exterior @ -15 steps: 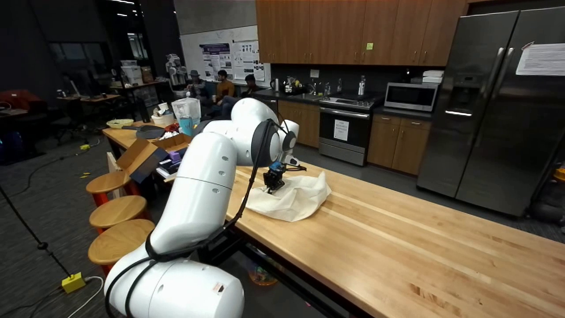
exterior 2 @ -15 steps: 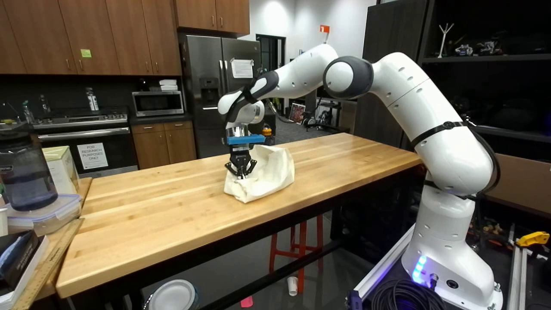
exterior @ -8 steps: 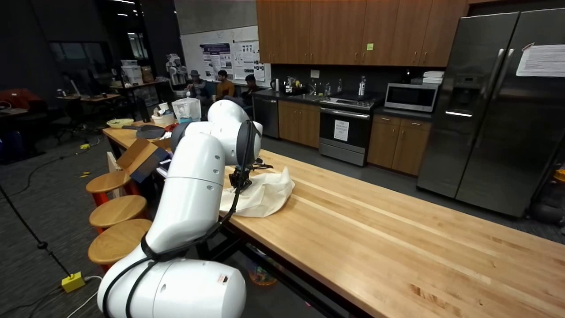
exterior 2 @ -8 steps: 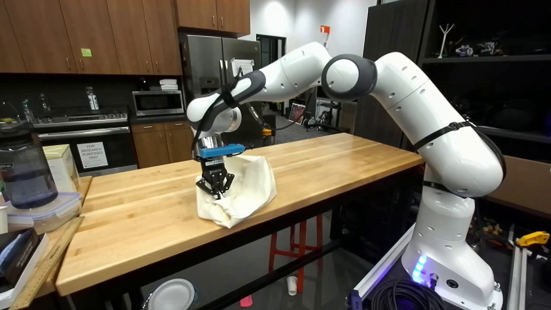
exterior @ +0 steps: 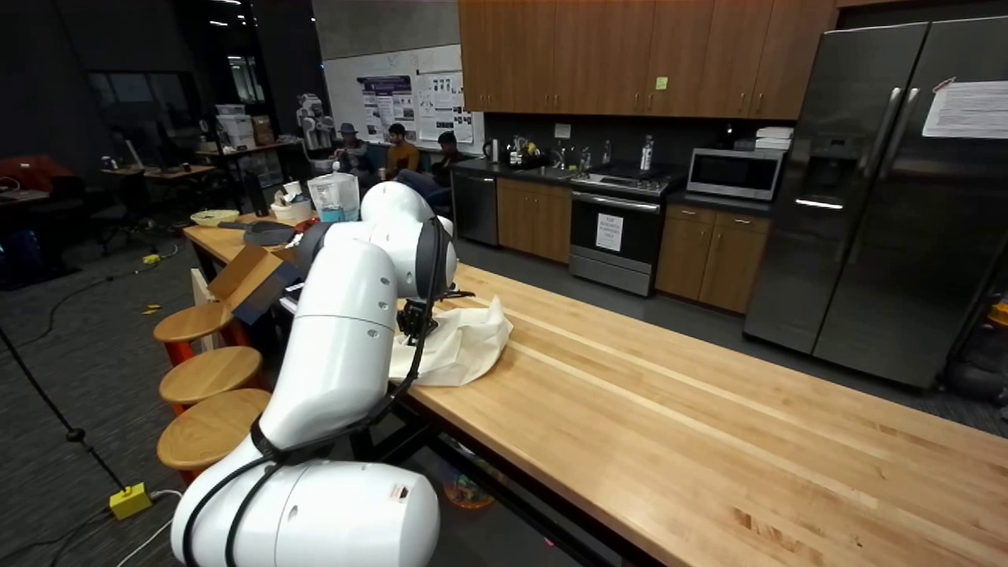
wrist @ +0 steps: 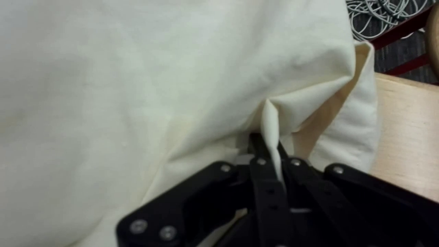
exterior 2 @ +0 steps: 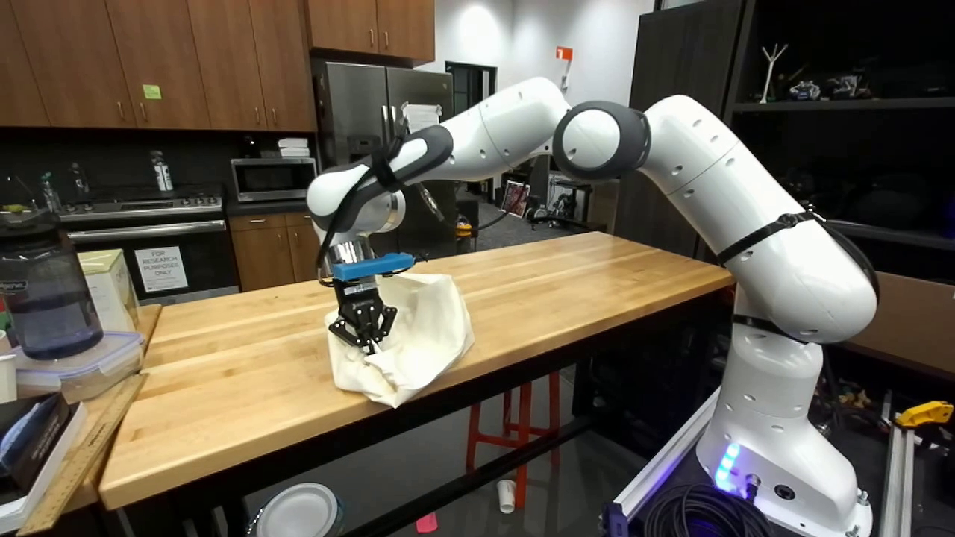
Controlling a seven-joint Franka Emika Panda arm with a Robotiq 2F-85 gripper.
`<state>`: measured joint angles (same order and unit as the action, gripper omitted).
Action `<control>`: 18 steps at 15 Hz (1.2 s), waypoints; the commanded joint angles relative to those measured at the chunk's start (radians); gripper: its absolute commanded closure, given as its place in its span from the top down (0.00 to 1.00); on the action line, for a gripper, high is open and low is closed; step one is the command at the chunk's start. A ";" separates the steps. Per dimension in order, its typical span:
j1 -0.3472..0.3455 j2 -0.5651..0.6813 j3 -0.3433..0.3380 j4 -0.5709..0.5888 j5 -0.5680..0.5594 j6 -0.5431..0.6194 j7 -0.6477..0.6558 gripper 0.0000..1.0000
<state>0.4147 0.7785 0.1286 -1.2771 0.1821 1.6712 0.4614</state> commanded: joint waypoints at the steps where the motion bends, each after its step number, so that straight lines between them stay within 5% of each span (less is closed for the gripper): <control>1: -0.066 0.016 -0.012 -0.015 0.016 0.030 -0.037 0.01; 18: -0.543 -0.046 -0.107 -0.009 0.183 0.017 -0.302 0.01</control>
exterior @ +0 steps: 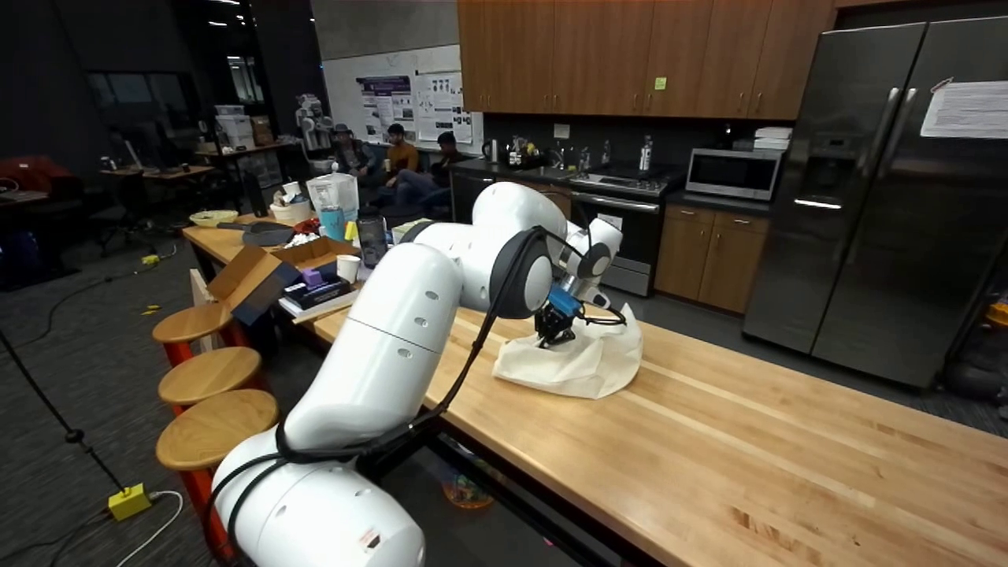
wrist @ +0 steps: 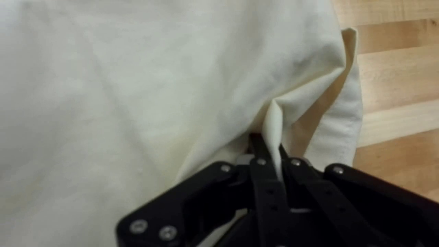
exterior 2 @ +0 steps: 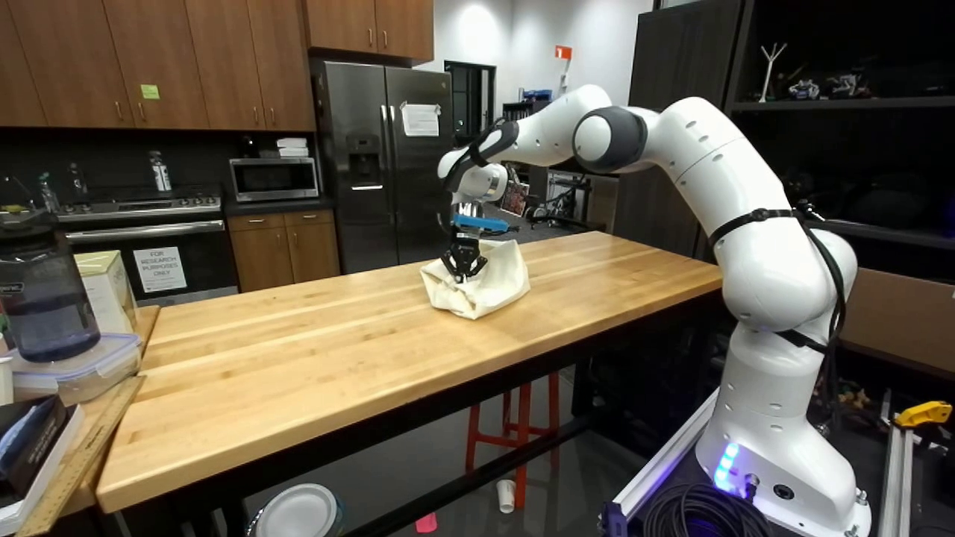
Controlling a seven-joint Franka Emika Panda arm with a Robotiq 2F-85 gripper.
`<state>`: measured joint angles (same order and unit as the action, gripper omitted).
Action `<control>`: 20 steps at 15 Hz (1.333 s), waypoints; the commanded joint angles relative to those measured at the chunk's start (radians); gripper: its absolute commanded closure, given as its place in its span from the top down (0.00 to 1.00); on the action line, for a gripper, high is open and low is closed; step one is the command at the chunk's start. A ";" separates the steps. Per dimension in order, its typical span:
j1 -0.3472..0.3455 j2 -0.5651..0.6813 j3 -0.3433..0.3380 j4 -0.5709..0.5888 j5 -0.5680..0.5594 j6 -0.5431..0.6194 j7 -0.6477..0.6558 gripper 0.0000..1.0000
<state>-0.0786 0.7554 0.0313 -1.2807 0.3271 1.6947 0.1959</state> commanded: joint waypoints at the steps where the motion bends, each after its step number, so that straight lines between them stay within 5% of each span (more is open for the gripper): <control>1: -0.069 -0.019 -0.011 0.006 0.051 -0.014 -0.047 0.01; 7: -0.094 0.009 0.001 0.105 0.075 -0.071 -0.073 0.01; 20: 0.054 0.061 0.007 0.200 -0.039 -0.182 -0.054 0.01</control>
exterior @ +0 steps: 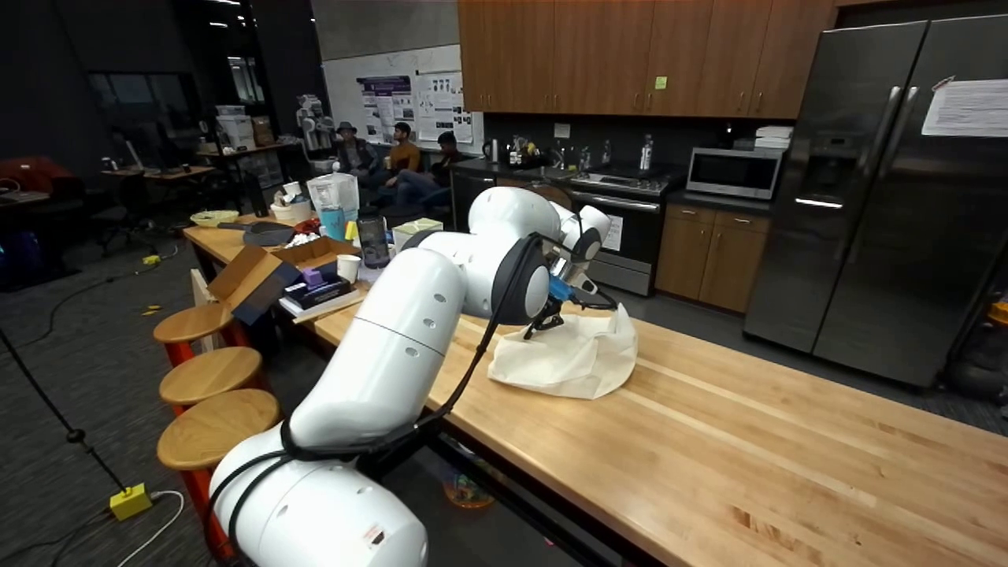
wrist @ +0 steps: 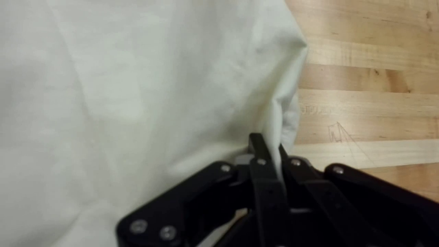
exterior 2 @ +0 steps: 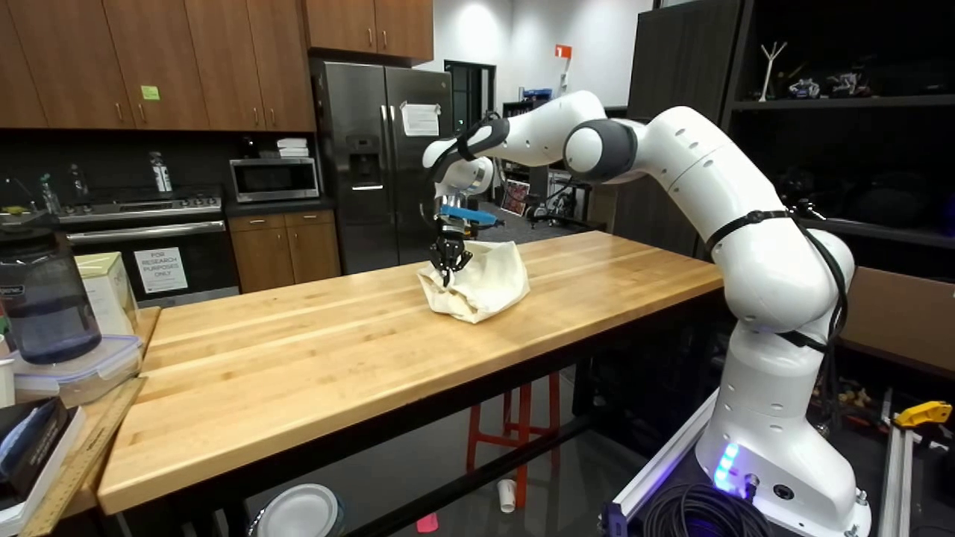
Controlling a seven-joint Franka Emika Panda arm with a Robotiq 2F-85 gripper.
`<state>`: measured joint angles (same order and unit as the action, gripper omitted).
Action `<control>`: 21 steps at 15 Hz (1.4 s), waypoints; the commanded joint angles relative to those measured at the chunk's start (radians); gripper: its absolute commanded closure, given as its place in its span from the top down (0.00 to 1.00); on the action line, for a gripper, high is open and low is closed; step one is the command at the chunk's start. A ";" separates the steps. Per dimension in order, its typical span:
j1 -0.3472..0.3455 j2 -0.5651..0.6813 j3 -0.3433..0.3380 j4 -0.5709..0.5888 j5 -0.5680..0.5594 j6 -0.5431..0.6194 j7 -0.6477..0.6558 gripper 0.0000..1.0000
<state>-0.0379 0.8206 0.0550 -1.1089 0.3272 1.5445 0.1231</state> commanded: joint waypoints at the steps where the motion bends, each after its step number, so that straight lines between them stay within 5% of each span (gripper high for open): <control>1: 0.017 -0.011 -0.022 0.023 -0.052 -0.024 0.027 0.01; 8: 0.019 -0.042 -0.060 -0.027 -0.104 0.014 0.096 0.01; 21: 0.012 0.032 -0.034 0.066 -0.091 0.013 0.047 0.01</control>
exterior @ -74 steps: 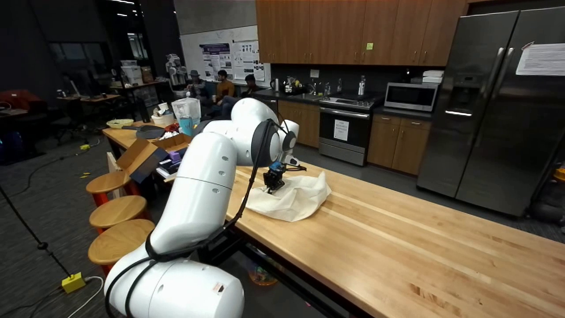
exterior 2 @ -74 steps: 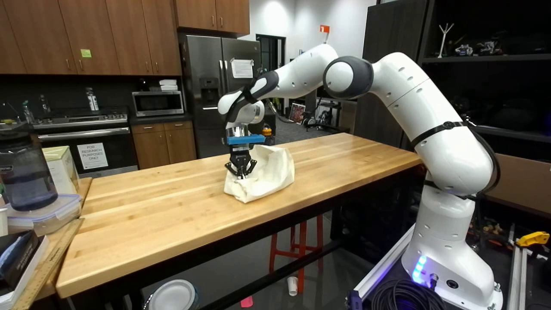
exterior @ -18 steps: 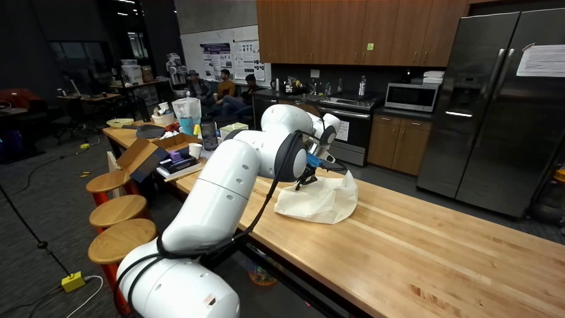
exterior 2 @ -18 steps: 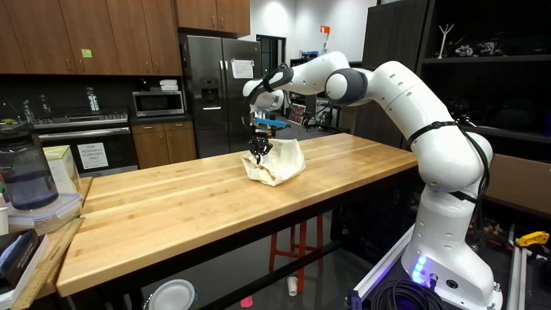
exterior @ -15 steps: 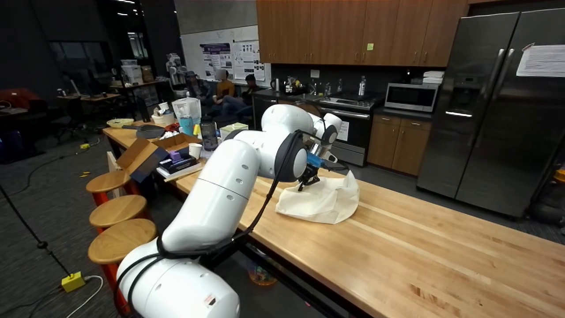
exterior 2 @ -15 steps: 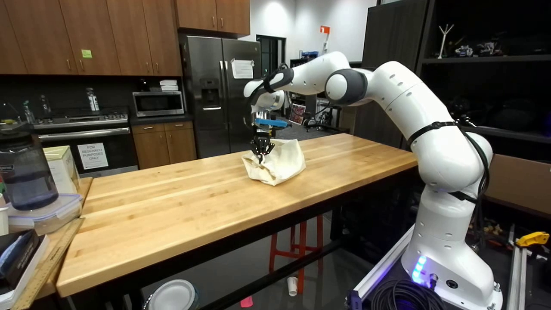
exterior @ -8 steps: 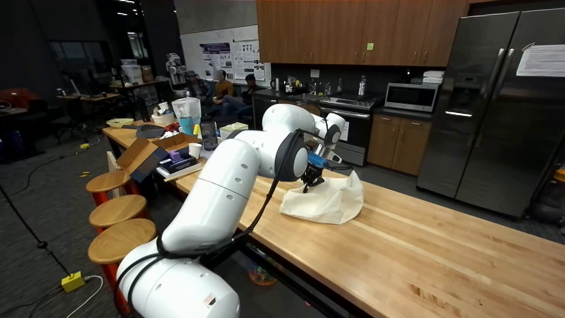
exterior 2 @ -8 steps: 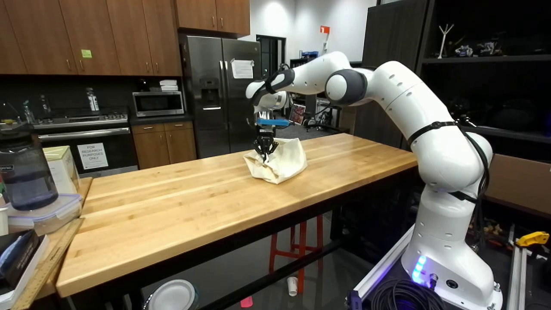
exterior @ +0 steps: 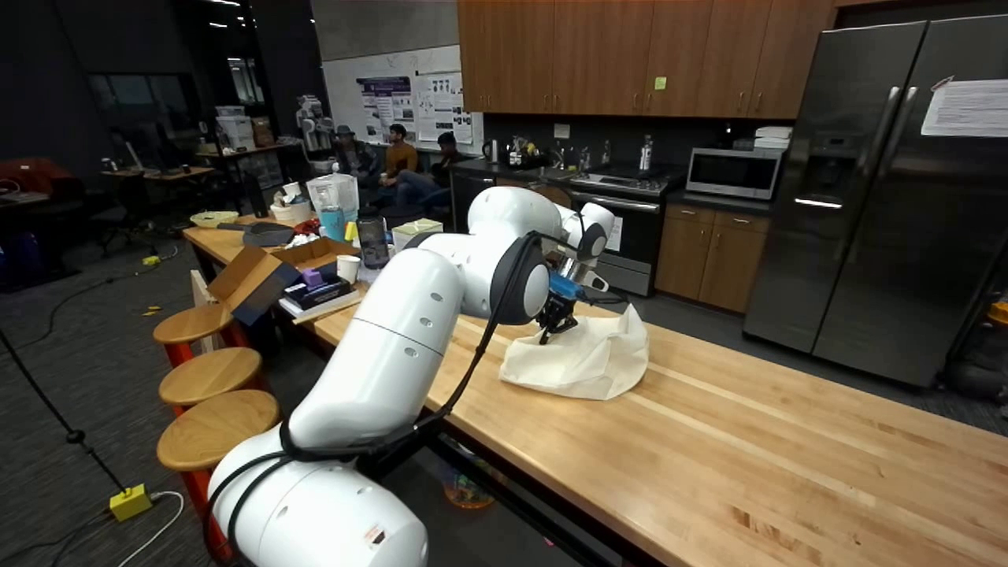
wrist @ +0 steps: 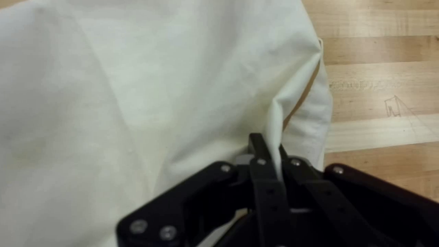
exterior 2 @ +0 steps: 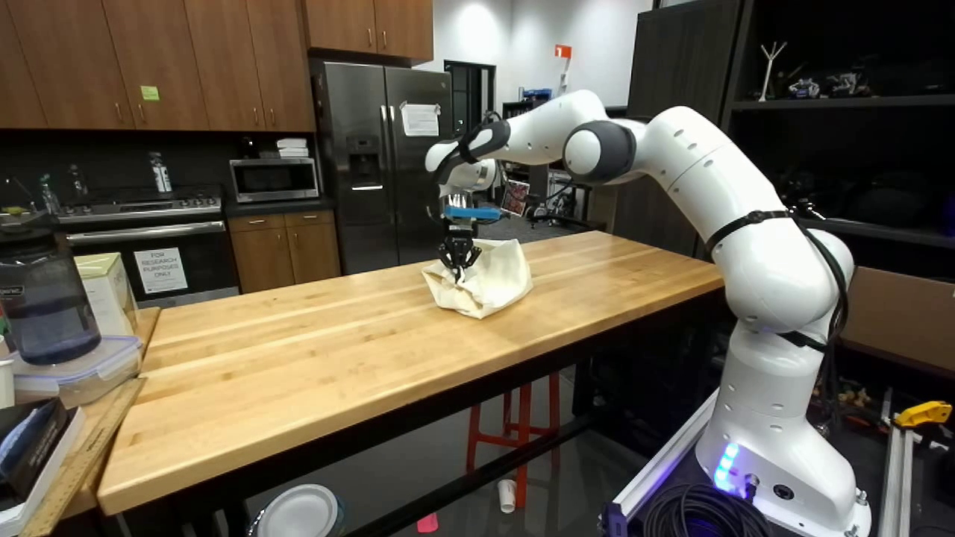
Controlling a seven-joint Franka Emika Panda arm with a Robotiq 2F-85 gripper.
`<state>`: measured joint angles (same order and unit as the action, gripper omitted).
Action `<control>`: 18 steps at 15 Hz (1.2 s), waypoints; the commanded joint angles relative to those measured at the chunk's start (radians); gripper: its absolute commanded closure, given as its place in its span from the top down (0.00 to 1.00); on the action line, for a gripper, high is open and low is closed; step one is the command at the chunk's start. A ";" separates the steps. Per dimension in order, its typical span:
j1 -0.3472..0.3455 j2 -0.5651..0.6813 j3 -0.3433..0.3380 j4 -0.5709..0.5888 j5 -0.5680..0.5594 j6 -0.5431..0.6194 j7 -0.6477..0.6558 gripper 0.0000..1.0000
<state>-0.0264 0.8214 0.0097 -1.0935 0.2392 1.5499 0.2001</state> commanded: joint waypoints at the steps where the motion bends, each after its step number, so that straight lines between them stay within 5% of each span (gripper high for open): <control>1: 0.005 0.055 0.021 0.089 -0.010 -0.001 -0.064 0.01; 10: 0.053 0.291 0.079 0.451 -0.060 -0.098 -0.265 0.01; 18: 0.127 0.311 0.090 0.545 -0.080 -0.174 -0.491 0.01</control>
<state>0.0770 1.1264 0.0982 -0.6091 0.1926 1.4164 -0.2181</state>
